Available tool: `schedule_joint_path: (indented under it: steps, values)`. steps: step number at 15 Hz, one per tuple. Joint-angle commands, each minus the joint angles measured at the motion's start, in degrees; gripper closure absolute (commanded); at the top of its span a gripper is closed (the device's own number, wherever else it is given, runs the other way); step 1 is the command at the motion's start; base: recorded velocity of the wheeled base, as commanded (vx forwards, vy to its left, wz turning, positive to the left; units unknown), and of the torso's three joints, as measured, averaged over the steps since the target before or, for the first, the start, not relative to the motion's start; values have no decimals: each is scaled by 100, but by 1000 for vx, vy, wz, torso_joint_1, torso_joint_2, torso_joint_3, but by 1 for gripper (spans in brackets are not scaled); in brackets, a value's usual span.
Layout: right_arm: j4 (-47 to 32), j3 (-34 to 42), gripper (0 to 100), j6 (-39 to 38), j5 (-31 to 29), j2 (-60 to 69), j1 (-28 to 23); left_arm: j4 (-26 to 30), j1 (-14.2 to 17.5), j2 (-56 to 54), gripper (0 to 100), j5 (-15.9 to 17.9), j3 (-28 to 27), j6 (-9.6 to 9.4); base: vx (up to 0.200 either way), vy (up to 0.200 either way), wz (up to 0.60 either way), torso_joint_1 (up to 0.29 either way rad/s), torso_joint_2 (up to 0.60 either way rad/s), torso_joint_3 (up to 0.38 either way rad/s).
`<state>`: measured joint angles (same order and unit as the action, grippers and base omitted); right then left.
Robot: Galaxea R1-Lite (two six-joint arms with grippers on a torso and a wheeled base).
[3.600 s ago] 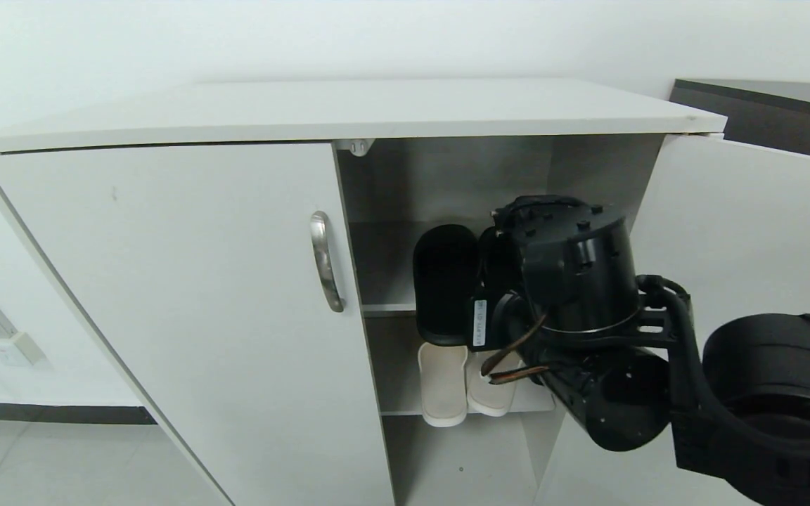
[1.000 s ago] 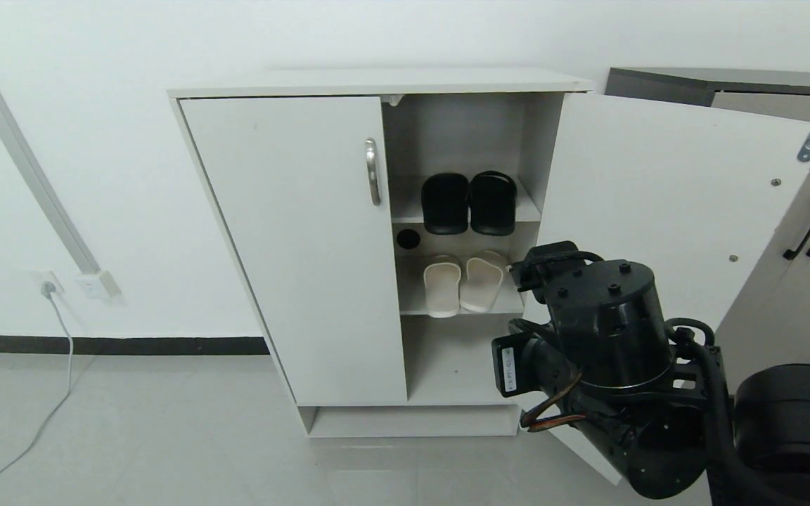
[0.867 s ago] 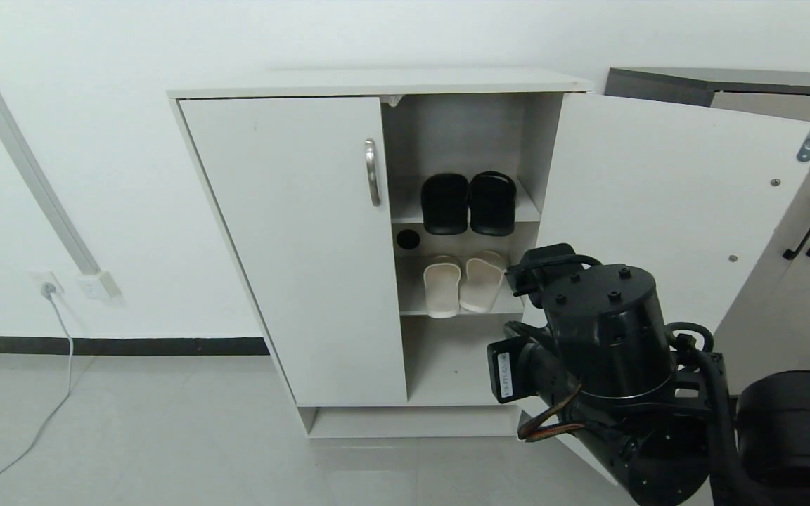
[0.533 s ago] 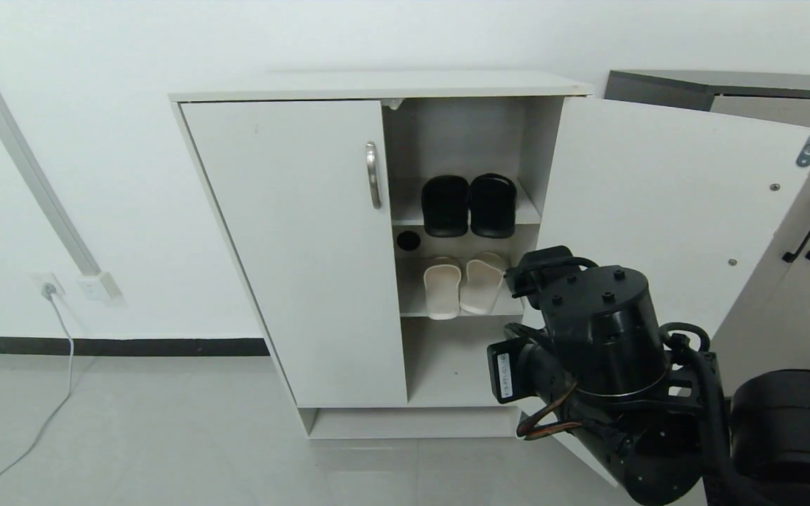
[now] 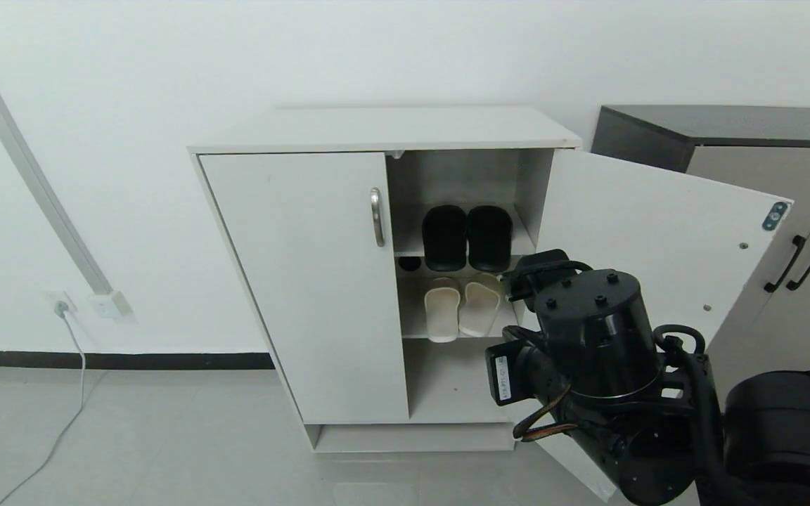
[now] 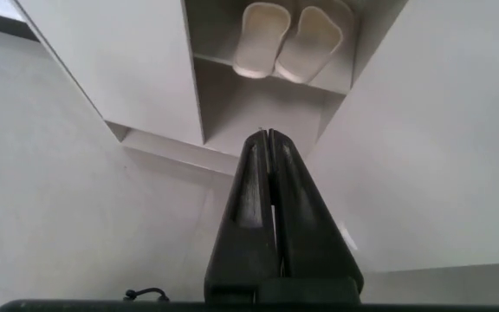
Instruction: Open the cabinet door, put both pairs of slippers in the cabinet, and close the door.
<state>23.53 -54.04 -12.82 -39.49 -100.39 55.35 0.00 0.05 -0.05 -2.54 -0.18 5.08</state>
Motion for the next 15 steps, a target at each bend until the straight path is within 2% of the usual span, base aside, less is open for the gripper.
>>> schedule_joint_path:
  steps: [1,15]
  values:
    - [3,-1,100,-1,2,-7,-6,0,4,5,100,-1,1,1,0,0,0,119,-466,-354]
    - [3,-1,100,61,-7,-25,-33,0,4,5,100,7,1,1,0,0,0,172,-489,-322]
